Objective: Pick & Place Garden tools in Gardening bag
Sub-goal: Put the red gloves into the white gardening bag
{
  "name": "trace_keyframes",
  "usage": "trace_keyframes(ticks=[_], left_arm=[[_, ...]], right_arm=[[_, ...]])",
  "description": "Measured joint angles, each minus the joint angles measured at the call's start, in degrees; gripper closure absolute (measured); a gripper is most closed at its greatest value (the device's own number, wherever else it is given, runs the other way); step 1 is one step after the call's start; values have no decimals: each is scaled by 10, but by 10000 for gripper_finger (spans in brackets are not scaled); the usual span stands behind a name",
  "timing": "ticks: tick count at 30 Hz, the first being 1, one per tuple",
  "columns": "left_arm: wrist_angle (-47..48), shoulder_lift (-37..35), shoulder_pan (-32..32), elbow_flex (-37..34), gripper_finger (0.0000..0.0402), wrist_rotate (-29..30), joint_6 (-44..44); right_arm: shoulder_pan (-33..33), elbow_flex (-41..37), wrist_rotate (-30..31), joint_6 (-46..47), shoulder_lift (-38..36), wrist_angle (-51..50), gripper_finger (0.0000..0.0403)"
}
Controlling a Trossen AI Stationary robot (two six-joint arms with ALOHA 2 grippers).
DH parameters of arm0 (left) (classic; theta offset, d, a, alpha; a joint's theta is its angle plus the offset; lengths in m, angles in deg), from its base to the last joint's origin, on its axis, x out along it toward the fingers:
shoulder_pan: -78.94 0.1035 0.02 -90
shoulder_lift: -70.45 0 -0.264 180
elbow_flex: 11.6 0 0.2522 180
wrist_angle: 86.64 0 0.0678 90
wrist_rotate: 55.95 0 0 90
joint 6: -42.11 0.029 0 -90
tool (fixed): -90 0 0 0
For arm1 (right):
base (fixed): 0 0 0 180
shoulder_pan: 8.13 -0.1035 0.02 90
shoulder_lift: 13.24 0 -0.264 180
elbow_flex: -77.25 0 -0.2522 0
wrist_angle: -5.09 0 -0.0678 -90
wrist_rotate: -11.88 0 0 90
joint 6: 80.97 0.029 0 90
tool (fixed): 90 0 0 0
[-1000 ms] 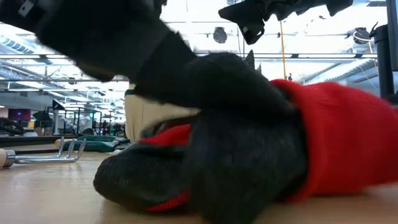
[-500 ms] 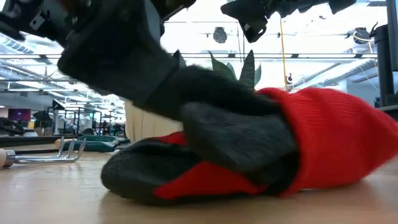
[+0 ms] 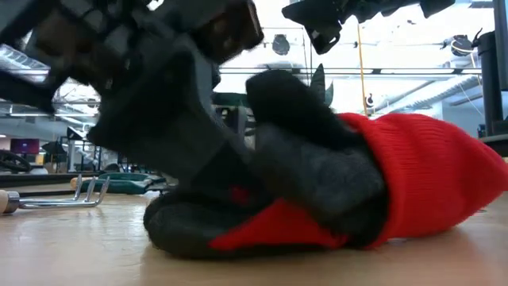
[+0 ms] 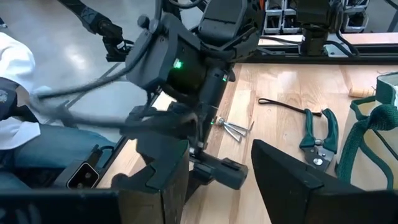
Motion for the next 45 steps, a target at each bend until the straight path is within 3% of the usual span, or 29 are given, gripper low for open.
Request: trace_keyframes(ticks=[4, 10, 18, 25, 32, 40, 45], left_arm=[[10, 8, 2, 0, 253, 3, -21], [0, 9, 3, 0, 382, -14, -31], [44, -48, -9, -2, 393, -19, -57], [189, -180, -31, -2, 394, 13, -81], [328, -327, -25, -1, 390, 59, -190], [479, -466, 68, -1, 390, 54, -315], [533, -497, 177, -1, 394, -30, -356]], right_arm=[[0, 0, 0, 0, 0, -2, 236], [0, 0, 0, 0, 0, -2, 236], [0, 0, 2, 5, 0, -1, 236], [0, 0, 2, 5, 0, -1, 236], [0, 0, 2, 4, 0, -2, 236], [0, 0, 2, 2, 0, -2, 236], [0, 0, 2, 2, 0, -2, 236]])
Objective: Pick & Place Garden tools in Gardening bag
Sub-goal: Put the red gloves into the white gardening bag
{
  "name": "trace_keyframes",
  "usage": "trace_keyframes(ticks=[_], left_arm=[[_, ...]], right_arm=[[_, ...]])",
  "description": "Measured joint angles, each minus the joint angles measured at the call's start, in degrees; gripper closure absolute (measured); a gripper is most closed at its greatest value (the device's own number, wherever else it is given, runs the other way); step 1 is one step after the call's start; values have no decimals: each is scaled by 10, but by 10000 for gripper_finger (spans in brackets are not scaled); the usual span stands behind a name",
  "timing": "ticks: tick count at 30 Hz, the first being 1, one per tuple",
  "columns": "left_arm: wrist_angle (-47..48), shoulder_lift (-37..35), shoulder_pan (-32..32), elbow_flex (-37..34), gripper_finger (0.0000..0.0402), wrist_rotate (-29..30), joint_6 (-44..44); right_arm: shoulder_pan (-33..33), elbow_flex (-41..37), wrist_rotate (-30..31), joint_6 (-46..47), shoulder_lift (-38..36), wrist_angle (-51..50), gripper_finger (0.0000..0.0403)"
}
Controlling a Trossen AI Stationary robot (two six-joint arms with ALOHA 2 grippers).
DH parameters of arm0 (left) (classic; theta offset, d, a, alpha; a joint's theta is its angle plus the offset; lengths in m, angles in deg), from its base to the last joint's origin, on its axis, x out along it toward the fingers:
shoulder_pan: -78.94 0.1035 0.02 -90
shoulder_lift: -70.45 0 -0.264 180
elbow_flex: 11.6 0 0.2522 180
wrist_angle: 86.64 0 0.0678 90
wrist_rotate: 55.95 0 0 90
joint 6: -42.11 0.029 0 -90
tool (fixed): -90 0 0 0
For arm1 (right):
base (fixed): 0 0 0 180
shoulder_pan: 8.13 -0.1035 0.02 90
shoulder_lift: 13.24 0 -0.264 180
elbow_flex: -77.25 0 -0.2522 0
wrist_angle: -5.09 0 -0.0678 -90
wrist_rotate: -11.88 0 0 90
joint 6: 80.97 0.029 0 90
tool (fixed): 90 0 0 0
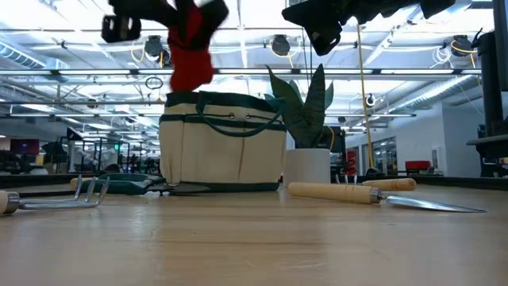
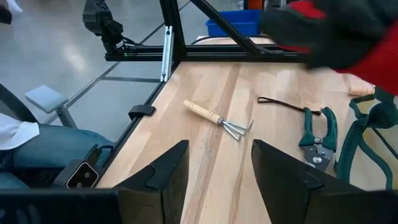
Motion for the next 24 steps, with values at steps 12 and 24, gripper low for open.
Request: trace_keyframes(ticks=[12, 24], left_arm=[[-106, 11, 182, 0, 386, -231, 51], [-27, 17, 189, -1, 384, -248, 52]], right_arm=[[0, 0, 0, -2, 0, -25, 236], [0, 0, 0, -17, 0, -39, 236]])
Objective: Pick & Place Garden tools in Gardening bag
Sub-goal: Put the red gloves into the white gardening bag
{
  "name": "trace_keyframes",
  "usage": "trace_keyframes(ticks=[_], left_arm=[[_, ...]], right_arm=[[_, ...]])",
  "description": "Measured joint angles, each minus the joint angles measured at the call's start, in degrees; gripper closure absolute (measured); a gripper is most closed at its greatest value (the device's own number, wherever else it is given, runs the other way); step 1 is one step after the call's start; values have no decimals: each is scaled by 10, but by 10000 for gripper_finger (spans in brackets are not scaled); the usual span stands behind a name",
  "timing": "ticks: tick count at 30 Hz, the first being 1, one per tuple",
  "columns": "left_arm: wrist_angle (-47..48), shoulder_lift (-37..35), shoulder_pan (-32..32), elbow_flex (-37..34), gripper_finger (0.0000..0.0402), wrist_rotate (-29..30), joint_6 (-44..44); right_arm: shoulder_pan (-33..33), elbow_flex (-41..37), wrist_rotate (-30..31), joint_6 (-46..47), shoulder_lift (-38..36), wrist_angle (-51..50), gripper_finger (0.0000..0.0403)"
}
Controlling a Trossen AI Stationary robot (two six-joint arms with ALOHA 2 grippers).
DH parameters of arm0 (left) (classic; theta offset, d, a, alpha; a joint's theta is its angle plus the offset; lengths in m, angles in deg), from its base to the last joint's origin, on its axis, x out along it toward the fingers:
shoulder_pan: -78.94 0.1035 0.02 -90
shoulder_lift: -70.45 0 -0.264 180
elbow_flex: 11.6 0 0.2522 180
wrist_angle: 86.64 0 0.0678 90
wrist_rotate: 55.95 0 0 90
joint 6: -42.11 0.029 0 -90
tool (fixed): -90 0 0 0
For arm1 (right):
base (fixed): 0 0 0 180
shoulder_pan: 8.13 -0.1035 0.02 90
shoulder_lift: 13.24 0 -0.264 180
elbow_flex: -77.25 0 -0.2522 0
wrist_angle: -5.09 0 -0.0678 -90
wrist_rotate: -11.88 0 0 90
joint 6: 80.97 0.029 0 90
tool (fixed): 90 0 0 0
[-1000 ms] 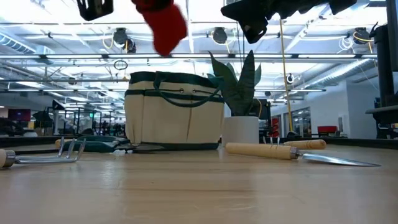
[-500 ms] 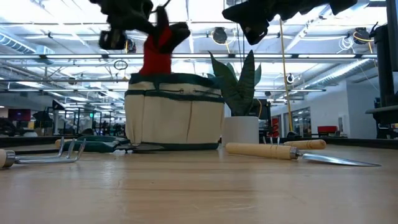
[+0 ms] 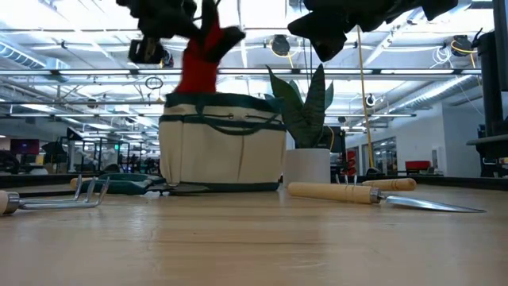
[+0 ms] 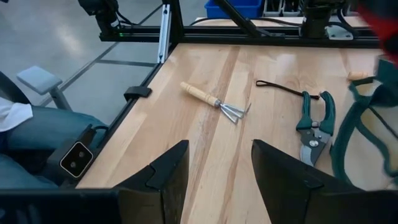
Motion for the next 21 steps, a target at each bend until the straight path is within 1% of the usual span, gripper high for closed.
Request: trace_keyframes(ticks=[3, 6, 9, 12, 15, 19, 21], left_arm=[[-5, -3, -5, 1, 394, 0, 0], [3, -7, -7, 1, 391, 1, 0], [36, -7, -6, 1, 383, 32, 8], [71, 2, -7, 1, 391, 66, 16], [99, 7, -4, 0, 394, 79, 13], [94, 14, 2, 1, 377, 81, -4], [91, 13, 5, 1, 375, 81, -8]], right_arm=[[0, 0, 0, 0, 0, -1, 236], [0, 0, 0, 0, 0, 0, 236], [0, 0, 0, 0, 0, 0, 236], [0, 0, 0, 0, 0, 0, 236], [0, 0, 0, 5, 0, 0, 236], [0, 0, 1, 5, 0, 1, 236], [0, 0, 18, -2, 0, 6, 236]])
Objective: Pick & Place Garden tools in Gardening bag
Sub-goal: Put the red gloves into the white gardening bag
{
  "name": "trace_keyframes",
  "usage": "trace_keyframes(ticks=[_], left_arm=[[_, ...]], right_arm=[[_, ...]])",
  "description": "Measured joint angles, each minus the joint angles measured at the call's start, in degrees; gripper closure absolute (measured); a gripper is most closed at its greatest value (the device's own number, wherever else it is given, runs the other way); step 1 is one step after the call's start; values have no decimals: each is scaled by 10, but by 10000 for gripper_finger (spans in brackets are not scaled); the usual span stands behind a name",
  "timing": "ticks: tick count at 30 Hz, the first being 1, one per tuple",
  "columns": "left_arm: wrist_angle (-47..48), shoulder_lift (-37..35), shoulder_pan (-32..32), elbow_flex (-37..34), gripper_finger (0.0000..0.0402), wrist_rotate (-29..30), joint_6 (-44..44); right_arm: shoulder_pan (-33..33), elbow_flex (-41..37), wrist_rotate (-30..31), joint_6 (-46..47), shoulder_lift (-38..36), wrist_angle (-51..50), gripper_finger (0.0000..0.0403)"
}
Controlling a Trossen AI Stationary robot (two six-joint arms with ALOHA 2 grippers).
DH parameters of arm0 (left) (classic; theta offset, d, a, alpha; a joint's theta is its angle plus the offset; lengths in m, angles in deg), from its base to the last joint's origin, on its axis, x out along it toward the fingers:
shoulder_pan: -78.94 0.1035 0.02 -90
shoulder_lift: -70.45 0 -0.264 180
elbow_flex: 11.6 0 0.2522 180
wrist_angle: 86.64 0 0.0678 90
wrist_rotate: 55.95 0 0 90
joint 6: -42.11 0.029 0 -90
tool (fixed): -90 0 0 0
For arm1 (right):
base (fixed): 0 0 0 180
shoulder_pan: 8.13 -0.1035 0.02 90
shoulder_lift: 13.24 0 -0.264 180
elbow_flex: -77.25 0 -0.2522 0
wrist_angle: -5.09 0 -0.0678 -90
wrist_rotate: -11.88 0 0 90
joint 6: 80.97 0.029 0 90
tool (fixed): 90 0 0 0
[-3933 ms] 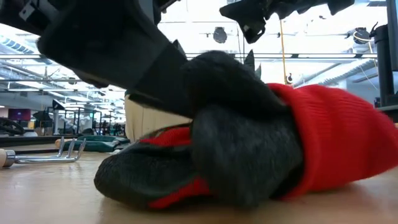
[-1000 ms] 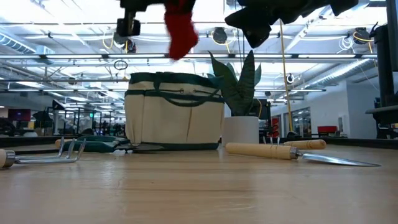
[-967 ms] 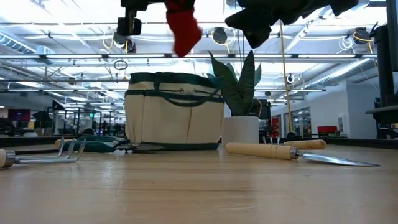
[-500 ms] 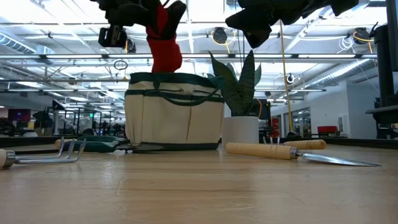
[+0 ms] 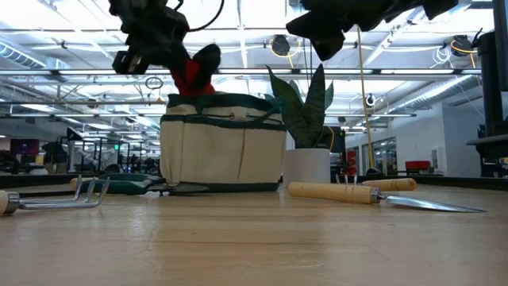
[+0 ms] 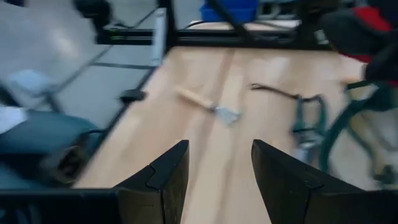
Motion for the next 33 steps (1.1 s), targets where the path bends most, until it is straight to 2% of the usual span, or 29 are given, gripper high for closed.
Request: trace_keyframes(ticks=[6, 8, 12, 21, 24, 29, 33], left_arm=[[-25, -1, 25, 0, 392, -39, -19], [-32, -1, 31, 0, 392, -53, -19], [-30, -1, 38, 0, 376, -69, -19], [-28, -1, 38, 0, 392, -71, 11], [-26, -1, 38, 0, 389, -71, 23], [1, -1, 38, 0, 370, -71, 62], [21, -1, 38, 0, 376, -67, 85]], right_arm=[[8, 0, 180, -107, 0, 91, 236], [26, 0, 203, -124, 10, 145, 236], [76, 2, 170, -100, 24, 182, 236], [187, 33, 86, -61, 63, 99, 236], [202, 78, 58, -76, 87, 59, 236], [212, 152, 56, -101, 136, -32, 236], [220, 182, 55, -102, 169, -50, 236]])
